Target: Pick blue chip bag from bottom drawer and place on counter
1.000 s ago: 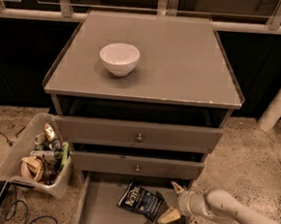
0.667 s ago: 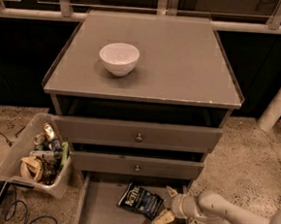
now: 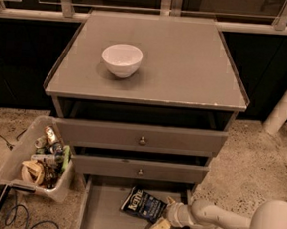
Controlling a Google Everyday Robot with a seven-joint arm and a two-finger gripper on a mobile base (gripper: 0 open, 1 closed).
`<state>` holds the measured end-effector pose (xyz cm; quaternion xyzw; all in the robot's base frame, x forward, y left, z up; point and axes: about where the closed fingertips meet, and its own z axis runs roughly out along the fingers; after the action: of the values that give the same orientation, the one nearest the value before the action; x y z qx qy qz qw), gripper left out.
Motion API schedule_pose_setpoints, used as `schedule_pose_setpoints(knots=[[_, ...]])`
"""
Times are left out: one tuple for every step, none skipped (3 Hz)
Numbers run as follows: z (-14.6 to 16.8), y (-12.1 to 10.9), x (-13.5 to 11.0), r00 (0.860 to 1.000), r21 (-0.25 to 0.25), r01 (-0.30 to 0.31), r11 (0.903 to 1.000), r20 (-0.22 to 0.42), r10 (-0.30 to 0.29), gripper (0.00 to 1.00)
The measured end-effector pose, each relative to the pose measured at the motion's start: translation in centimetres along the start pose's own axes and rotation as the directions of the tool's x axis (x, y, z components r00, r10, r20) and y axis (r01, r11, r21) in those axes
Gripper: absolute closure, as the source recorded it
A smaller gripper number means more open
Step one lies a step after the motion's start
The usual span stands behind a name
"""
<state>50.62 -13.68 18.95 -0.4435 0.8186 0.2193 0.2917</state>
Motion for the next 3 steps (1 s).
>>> schedule_pose_setpoints(knots=[[1.6,-0.2,0.6,1.0,0.026,-0.014,0.9996,0.002,0.014,0.0],[3.7,-0.6,0.9,1.0,0.054,-0.015,0.9984,0.027,0.013,0.0],[6.2,-0.9,1.6,0.999,0.08,-0.007,0.9968,0.044,0.003,0.0]])
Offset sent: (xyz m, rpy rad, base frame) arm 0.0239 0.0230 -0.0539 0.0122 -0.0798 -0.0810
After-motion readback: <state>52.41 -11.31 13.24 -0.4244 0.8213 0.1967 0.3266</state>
